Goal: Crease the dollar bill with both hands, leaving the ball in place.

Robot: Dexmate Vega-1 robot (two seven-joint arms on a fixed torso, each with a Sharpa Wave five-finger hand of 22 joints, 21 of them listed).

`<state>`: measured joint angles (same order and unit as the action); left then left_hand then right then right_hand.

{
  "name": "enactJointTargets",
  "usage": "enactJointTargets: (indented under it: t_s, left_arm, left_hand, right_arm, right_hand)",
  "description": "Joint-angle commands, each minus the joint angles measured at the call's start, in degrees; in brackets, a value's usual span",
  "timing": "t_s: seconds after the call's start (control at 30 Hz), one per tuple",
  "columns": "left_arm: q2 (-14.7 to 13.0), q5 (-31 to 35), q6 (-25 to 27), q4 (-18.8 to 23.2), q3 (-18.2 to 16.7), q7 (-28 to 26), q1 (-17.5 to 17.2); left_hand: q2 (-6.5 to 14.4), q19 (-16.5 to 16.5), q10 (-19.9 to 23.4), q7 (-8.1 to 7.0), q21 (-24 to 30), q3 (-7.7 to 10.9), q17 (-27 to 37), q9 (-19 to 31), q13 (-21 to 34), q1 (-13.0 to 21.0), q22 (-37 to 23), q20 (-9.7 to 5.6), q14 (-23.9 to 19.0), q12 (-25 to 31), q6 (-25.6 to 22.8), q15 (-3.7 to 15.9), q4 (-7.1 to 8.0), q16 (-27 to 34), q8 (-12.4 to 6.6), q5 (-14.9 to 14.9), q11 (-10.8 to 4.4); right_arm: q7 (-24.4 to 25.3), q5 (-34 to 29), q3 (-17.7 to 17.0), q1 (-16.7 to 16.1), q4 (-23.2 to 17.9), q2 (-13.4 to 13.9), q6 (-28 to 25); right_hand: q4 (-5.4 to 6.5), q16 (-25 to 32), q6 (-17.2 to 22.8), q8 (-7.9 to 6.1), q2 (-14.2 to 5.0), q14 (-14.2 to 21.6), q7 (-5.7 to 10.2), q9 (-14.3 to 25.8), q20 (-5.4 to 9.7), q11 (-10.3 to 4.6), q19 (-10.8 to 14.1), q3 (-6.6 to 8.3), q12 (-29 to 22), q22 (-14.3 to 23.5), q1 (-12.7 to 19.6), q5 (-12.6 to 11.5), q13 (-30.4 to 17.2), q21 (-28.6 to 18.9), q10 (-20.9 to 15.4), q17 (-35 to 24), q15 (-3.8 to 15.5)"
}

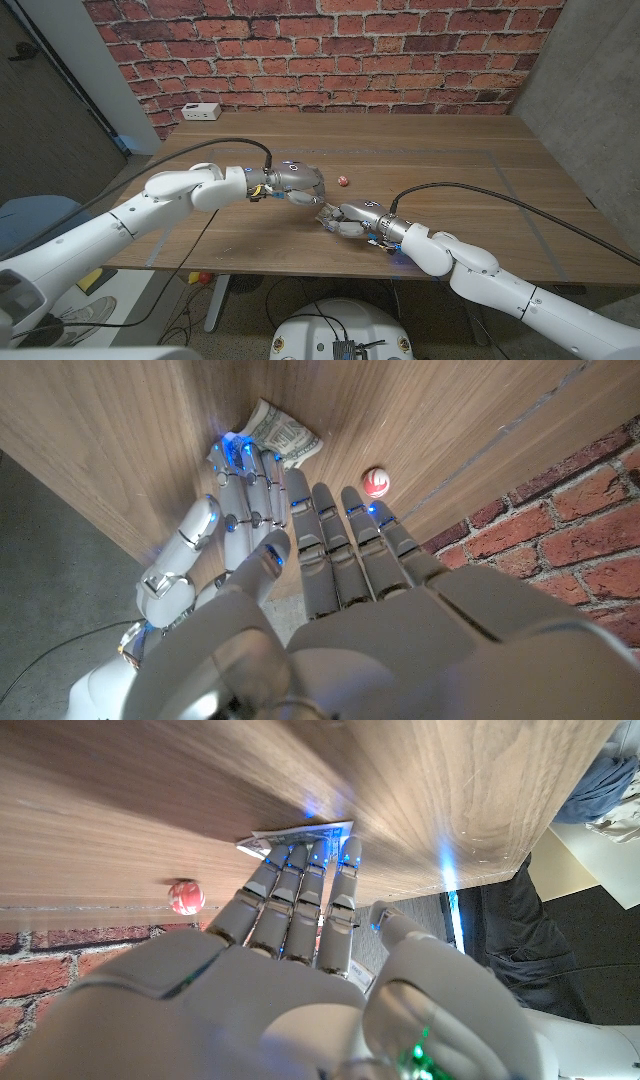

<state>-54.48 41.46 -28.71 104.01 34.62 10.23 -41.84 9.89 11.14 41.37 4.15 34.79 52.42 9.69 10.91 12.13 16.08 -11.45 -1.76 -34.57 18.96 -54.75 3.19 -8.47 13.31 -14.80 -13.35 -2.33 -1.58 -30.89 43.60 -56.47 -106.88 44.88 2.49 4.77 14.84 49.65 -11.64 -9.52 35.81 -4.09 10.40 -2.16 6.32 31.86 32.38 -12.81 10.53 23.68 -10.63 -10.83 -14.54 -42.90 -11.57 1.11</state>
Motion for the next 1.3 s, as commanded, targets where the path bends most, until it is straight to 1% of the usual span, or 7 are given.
enactJointTargets:
  t_s: [0.03,0.2,0.37,0.5,0.87,1.07,1.3]
  left_arm:
    - [2.17,2.75,-1.47,-2.31,3.15,5.67,3.25]
    - [3.33,1.98,-1.11,-3.81,4.23,7.91,4.55]
    - [4.42,0.99,-0.74,-5.07,5.1,9.24,5.56]
    - [5.13,0.3,-0.66,-5.96,5.82,9.97,6.16]
    - [6.05,0.55,-0.23,-7.05,7.69,12.1,7.61]
    - [5.92,1.71,1.96,-5.74,8.15,14.12,7.75]
    - [5.75,2.06,2.68,-5.51,8.55,14.81,7.98]
  left_hand:
    - [0.0,-0.25,0.02,0.65,0.53,0.77,0.09,0.11,0.0,0.65,0.02,-1.11,0.25,-0.25,-0.37,3.52,0.01,-0.55,0.16,-0.45,0.05]
    - [-0.02,-0.5,-2.97,1.22,0.64,1.55,0.28,0.14,-0.2,0.21,0.11,-1.96,2.56,-2.29,3.1,2.53,1.27,-2.02,2.32,-0.52,0.06]
    - [-0.21,1.87,-4.08,1.43,1.64,2.23,0.04,0.25,-0.25,0.23,0.23,-4.41,2.85,-3.41,4.93,1.26,1.46,-2.38,3.31,-0.58,-0.03]
    - [-0.24,2.04,-4.57,1.65,1.74,2.46,-0.03,0.29,-0.25,0.29,0.29,-4.42,3.08,-3.83,5.24,1.17,1.46,-2.55,3.45,-0.59,0.33]
    - [-0.18,1.33,-3.15,2.77,1.74,2.44,0.21,0.44,-0.14,-0.64,0.34,-3.58,3.05,-4.03,4.35,0.69,3.11,-2.57,3.29,-0.4,1.26]
    - [-0.37,2.09,-1.62,3.04,2.2,2.14,0.33,0.47,-0.08,-1.43,0.31,-3.06,1.47,-3.78,3.24,0.69,4.23,-1.93,2.96,-0.23,0.64]
    - [-0.55,2.88,-0.45,3.52,2.65,2.03,0.28,0.49,-0.02,-1.99,0.29,-2.8,0.56,-3.64,1.89,0.25,4.88,-1.78,2.56,-0.13,1.09]
  right_arm:
    - [0.24,0.77,0.05,-0.02,0.23,0.35,0.51]
    - [0.16,1.18,-0.07,-0.03,0.31,0.55,0.84]
    - [0.08,1.54,-0.23,-0.1,0.34,0.74,1.02]
    - [0.34,1.7,-0.35,-0.13,0.51,0.74,1.23]
    - [-0.78,2.73,-0.44,0.61,1.23,0.51,1.21]
    - [-1.32,2.82,-0.21,1.16,1.66,0.38,1.18]
    - [-1.99,2.99,0.15,1.89,2.23,0.04,1.12]
  right_hand:
    - [-0.3,-0.02,-0.15,0.11,-0.16,-0.1,0.14,0.05,0.04,0.16,0.75,0.16,0.3,0.23,-0.05,-0.24,-0.22,-0.44,0.03,-0.33,0.0]
    - [-0.45,-0.08,-0.12,0.16,-0.17,-0.14,0.08,0.05,0.16,0.1,0.75,0.16,0.35,0.23,-0.08,-0.23,-0.22,-0.41,-0.06,-0.36,-0.03]
    - [-0.5,-0.16,-0.18,0.22,-0.13,-0.15,0.04,0.05,0.26,0.14,0.76,0.17,0.4,0.23,-0.15,-0.22,-0.22,-0.4,-0.05,-0.34,0.03]
    - [-0.59,-0.25,-0.18,0.27,-0.1,-0.17,0.02,0.06,0.33,0.02,0.74,0.21,0.53,0.23,-0.19,-0.23,-0.22,-0.37,0.14,-0.3,0.0]
    - [-0.75,-0.46,-0.3,0.41,-0.01,-0.24,-0.02,0.06,0.42,0.11,0.77,0.18,0.67,0.22,-0.43,-0.21,-0.23,-0.32,0.12,-0.3,-0.07]
    - [-0.71,-0.68,-0.5,0.53,0.11,-0.15,-0.13,0.07,1.01,0.03,1.2,0.24,0.83,0.22,-0.7,-0.23,-0.23,-0.46,0.29,-0.13,-0.1]
    - [-0.61,-0.96,-0.59,0.6,0.12,-0.08,-0.59,0.07,1.48,0.09,1.56,0.35,0.92,0.22,-1.01,-0.26,-0.22,-0.56,0.28,0.05,-0.36]
